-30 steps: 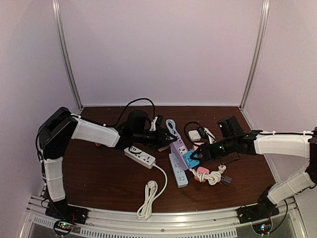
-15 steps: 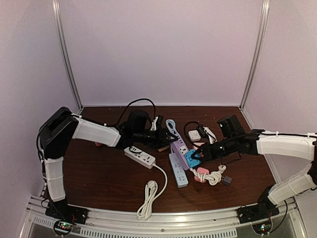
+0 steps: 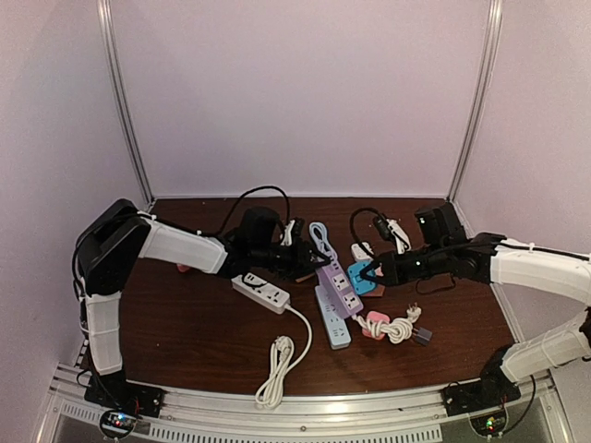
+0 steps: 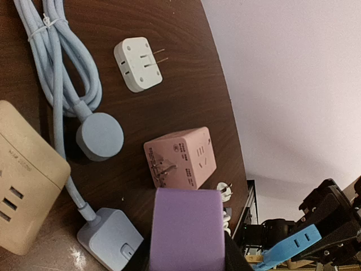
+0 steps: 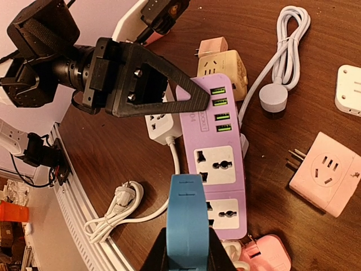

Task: Pull the plug off the socket

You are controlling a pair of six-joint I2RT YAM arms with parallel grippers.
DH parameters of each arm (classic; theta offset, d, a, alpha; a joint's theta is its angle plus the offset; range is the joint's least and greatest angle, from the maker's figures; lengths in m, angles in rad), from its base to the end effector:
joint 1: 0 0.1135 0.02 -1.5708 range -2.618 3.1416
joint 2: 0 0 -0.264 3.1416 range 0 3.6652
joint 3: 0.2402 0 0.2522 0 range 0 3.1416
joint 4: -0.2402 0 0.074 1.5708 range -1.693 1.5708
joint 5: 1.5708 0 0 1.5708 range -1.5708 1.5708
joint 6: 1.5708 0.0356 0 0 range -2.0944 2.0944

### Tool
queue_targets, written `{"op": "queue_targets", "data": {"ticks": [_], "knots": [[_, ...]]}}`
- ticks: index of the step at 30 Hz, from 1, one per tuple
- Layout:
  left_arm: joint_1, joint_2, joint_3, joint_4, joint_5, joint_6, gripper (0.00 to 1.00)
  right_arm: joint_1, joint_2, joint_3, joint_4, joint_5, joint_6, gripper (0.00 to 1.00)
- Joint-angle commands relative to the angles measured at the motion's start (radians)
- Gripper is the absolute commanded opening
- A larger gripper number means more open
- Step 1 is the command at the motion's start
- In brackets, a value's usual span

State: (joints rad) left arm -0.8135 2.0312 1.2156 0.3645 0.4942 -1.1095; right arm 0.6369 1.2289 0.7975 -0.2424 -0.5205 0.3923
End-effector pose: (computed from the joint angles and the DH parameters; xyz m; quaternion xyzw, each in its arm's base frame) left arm 0.2925 -0.3340 0.1668 0.0073 0.8318 -0.5409 0.1247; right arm 0.1993 0.1695 0.2488 -0.2170 0.8506 0.4081 0.2506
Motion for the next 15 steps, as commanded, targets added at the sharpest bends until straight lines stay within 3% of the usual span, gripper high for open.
{"op": "queue_targets", "data": {"ticks": [1,7,15], "knots": [[-0.006,0.004,0.024,0.035,0.005,0.022,0.0,-0.027,-0.02,0.048,-0.036,0.1,0.018,0.01],[-0.014,0.009,0.045,0.008,0.005,0.033,0.0,-0.144,0.017,0.079,-0.101,0.252,0.091,0.02],[-0.044,0.039,0.117,-0.149,-0.058,0.062,0.0,-0.221,0.07,0.103,-0.08,0.324,0.146,0.02]]}}
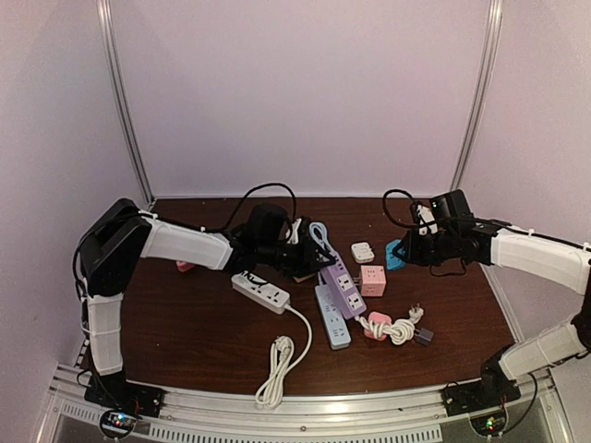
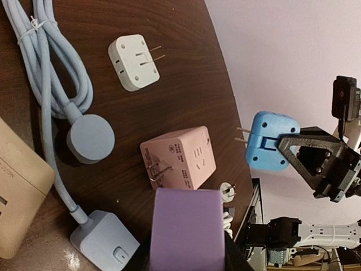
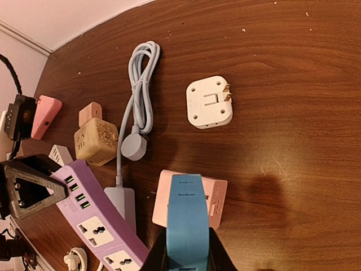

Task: Pull the plug off the socket

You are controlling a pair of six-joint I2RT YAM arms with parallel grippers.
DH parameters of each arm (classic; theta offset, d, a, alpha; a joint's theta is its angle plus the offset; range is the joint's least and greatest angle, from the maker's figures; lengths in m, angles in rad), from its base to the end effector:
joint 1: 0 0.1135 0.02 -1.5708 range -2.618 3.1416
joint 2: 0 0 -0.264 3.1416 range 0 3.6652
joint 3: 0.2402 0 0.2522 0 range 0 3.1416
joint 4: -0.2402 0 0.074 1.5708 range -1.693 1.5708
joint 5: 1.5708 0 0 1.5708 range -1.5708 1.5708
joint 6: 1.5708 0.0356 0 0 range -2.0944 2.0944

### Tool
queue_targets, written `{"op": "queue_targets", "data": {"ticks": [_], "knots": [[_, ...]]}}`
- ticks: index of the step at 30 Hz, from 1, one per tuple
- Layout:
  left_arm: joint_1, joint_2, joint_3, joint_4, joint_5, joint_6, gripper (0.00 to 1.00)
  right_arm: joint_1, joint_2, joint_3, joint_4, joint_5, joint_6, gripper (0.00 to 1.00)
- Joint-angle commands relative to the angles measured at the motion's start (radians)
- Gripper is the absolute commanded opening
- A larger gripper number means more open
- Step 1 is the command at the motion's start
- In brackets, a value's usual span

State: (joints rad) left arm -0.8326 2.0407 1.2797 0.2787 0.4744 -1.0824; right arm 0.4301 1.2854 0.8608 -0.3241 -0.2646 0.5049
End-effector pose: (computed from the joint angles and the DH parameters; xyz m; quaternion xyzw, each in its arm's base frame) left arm 0.2921 -0.3452 0.1744 0.0171 0.8402 -0.5273 0.1253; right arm 0.2442 0.1223 0.2468 -0.0187 0.9100 0.2864 0.2991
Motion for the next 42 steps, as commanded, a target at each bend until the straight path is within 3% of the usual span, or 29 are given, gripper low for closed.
{"op": "queue_targets", "data": {"ticks": [1,11,22,35,42], "knots": [[-0.028,0.039,0.065,-0.081,-0.045,0.036,0.0,-0.018,0.021,0.045,-0.002,0.073,0.033,0.02],[-0.079,0.14,0.225,-0.312,-0.119,0.032,0.0,-0.059,0.067,0.038,0.023,0.08,0.042,0.02],[-0.107,0.253,0.346,-0.397,-0.149,0.005,0.0,-0.105,0.096,0.004,0.065,0.061,0.045,0.02],[-0.106,0.171,0.153,-0.327,-0.135,0.021,0.0,-0.125,0.103,-0.025,0.094,0.04,0.043,0.02],[-0.105,0.197,0.228,-0.401,-0.142,0.062,0.07,-0.127,0.145,-0.003,0.105,0.041,0.047,0.02]]}}
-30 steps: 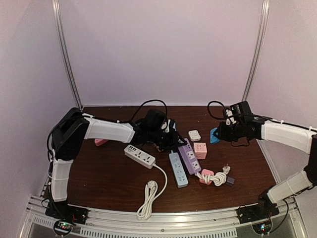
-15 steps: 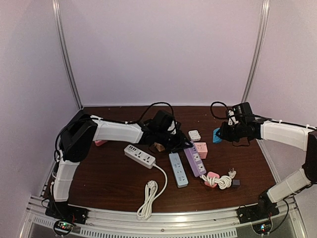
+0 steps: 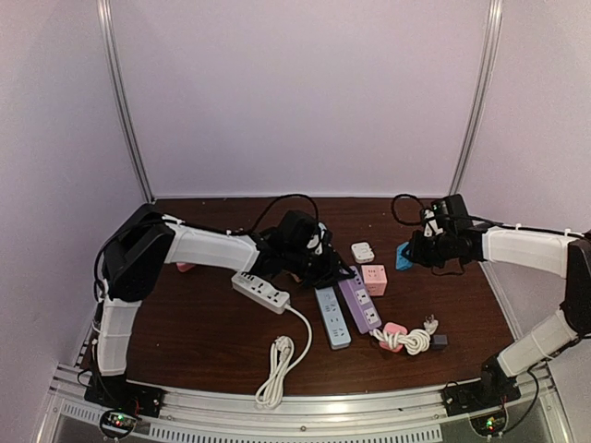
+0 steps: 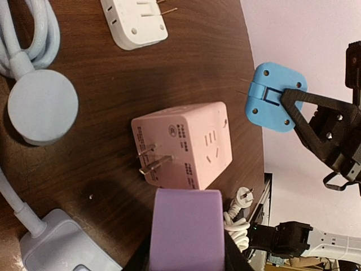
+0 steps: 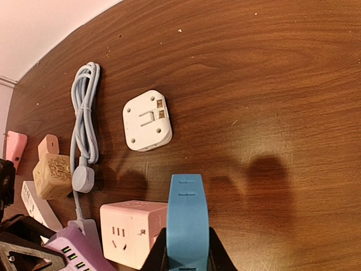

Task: Pull the plug off the socket

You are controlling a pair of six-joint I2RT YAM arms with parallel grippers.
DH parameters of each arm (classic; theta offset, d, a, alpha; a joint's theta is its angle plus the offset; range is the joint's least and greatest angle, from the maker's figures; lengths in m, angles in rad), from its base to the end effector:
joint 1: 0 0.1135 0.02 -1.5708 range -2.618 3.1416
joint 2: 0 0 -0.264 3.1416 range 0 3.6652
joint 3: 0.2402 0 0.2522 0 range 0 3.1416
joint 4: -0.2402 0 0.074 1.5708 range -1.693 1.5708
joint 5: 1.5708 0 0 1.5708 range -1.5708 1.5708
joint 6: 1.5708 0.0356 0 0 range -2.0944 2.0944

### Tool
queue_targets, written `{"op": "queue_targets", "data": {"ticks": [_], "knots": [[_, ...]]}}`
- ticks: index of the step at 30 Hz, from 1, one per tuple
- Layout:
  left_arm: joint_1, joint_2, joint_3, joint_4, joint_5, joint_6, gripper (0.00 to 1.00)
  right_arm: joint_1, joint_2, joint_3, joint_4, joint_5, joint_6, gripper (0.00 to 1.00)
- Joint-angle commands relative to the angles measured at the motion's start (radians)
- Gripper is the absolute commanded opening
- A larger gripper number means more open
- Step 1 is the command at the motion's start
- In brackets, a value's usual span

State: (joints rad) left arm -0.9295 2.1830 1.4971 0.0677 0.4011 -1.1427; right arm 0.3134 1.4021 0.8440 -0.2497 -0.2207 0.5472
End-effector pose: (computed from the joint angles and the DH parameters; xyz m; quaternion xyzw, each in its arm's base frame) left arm 0.2798 -0.3980 0.1589 -0.0018 0.8757 -0.4768 0.0766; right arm 0.2738 0.0969 0.2163 0.0669 0.9209 0.2473 0.2937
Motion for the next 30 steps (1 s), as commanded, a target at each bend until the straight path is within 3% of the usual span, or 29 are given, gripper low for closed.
{"op": "queue_targets", "data": {"ticks": [1,3,4,11,20,30], "knots": [[-0.008,0.055,0.012,-0.189,-0.068,0.123,0.1,-0.012,0.034,0.016,0.031,-0.004,0.005,0.02],[-0.009,0.054,0.014,-0.197,-0.075,0.127,0.26,-0.012,0.04,0.017,0.034,-0.003,0.005,0.01],[-0.008,0.054,0.014,-0.199,-0.079,0.131,0.3,-0.013,0.041,0.016,0.036,-0.004,0.005,0.01],[-0.009,0.035,0.008,-0.215,-0.104,0.166,0.45,-0.017,0.045,0.012,0.039,-0.007,0.001,0.01],[-0.008,0.041,0.08,-0.311,-0.142,0.256,0.71,-0.023,0.073,0.026,0.051,-0.008,0.003,0.02],[-0.008,0.084,0.222,-0.41,-0.141,0.34,0.81,-0.035,0.101,0.055,0.053,0.001,-0.004,0.01]]}}
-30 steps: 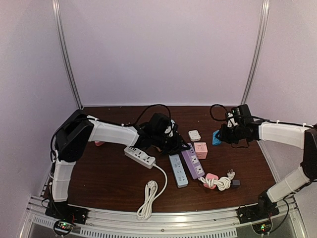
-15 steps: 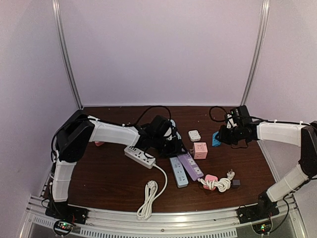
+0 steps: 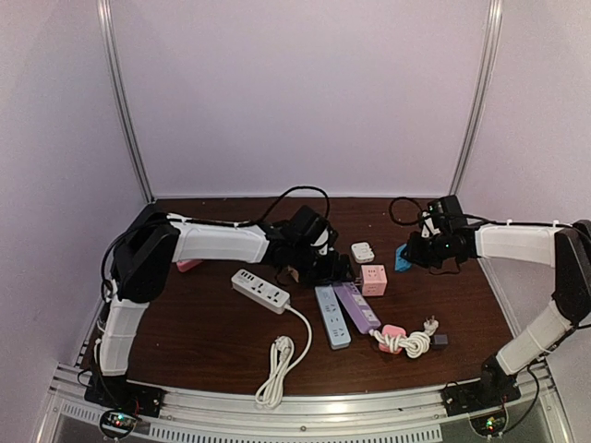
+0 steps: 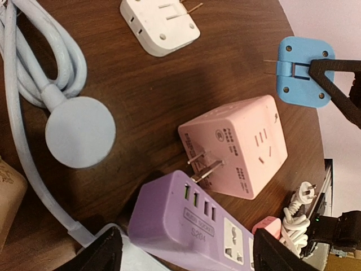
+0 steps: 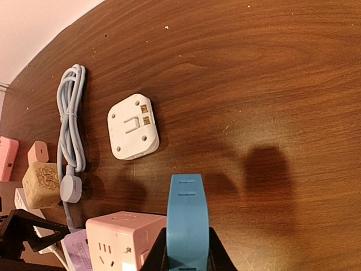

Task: Pull the plug off the socket

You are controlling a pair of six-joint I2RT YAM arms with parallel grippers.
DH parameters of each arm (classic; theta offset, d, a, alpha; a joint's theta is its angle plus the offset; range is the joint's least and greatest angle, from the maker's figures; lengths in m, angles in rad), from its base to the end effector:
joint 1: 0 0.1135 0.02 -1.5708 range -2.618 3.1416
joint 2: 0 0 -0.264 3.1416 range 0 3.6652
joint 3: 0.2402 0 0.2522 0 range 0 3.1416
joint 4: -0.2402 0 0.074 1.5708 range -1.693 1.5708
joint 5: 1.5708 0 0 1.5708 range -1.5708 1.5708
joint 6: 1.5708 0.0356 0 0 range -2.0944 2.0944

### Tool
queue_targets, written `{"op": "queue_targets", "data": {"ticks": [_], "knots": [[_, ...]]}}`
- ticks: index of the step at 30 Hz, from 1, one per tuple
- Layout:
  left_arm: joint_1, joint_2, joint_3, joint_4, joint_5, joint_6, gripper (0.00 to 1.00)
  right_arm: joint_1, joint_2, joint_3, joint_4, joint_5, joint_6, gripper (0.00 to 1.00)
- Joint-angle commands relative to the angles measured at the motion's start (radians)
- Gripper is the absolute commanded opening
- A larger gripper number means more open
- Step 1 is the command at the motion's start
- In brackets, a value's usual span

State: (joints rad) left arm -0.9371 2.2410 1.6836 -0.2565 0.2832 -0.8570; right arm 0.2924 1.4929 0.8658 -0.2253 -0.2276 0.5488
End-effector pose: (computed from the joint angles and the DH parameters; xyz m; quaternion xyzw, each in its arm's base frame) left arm 0.2868 -0.4071 0.1631 0.0889 0.9171 -0.3677 0.1257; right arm 0.2893 0.0955 0.1997 0.0793 0.9276 0.2396 0.2754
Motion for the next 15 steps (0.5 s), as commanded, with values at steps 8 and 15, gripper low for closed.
{"op": "queue_targets", "data": {"ticks": [8,15], "knots": [[-0.01,-0.044,0.006,-0.043,0.018,0.046,0.78,-0.046,0.047,0.034,0.056,0.002,-0.006,0.01],[-0.038,-0.028,0.011,-0.015,0.055,0.006,0.63,-0.062,0.067,0.035,0.072,-0.005,-0.003,0.01]]}}
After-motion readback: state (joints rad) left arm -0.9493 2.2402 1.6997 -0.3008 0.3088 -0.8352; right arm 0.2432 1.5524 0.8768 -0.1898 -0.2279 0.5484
